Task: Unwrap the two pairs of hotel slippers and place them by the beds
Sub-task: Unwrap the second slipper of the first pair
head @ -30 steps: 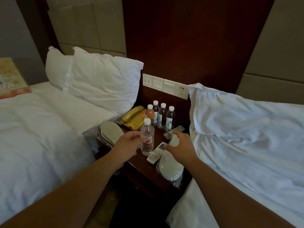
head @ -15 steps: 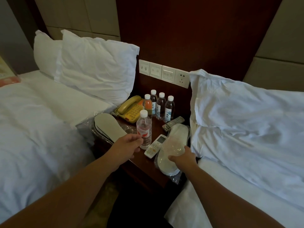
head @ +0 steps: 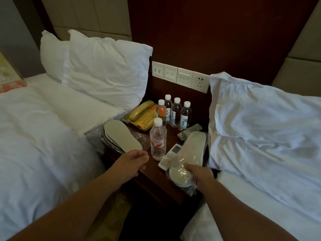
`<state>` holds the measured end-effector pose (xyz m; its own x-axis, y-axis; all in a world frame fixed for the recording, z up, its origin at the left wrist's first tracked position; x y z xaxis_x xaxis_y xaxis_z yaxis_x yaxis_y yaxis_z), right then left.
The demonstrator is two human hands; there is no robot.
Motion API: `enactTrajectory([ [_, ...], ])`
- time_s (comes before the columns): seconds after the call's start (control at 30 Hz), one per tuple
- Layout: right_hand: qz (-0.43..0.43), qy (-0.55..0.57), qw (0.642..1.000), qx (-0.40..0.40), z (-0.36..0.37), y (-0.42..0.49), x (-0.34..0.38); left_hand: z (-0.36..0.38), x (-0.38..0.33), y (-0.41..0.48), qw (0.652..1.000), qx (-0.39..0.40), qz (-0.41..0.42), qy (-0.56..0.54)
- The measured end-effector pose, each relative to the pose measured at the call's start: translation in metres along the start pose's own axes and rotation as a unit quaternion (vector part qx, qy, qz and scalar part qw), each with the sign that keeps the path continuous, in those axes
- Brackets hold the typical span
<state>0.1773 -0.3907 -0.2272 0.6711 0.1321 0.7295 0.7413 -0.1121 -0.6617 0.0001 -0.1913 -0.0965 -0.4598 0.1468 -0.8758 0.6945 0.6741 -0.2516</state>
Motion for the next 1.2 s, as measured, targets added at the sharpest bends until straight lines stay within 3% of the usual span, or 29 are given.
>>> enactTrajectory([
  [0.1,-0.032,0.066,0.997,0.015,0.003,-0.018,0.015,0.002,-0.007,-0.003,1.000,0.006,0.010,0.002],
  [0.27,-0.142,0.110,0.983,-0.032,0.001,-0.063,0.045,0.008,-0.026,-0.012,0.999,0.015,0.043,-0.001],
  [0.5,-0.371,0.145,0.915,-0.070,-0.007,-0.148,0.093,0.006,-0.067,-0.034,0.993,0.026,0.106,-0.044],
  [0.77,-0.598,0.065,0.794,-0.090,0.001,-0.226,0.117,-0.014,-0.115,-0.057,0.966,-0.009,0.156,-0.206],
  [0.93,-0.743,-0.033,0.656,-0.126,0.015,-0.260,0.113,-0.028,-0.131,-0.072,0.945,-0.017,0.149,-0.291],
  [1.1,-0.821,-0.149,0.548,-0.054,0.032,-0.288,0.100,-0.047,-0.125,-0.071,0.912,-0.096,0.063,-0.395],
  [1.2,-0.832,-0.158,0.530,0.051,0.032,-0.302,0.095,-0.067,-0.114,-0.064,0.885,-0.088,0.032,-0.456],
])
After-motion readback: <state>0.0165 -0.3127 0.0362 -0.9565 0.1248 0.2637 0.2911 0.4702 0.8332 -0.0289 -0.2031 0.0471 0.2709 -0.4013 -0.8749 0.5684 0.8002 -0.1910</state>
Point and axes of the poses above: each hand's wrist, its own y-axis towards the middle knuckle, its own z-axis out of the palm, x = y × z, the point moved 2 cm from there along y, towards the middle knuckle, and after that the axes turned 13 degrees about -x, right-handed, at the moved point
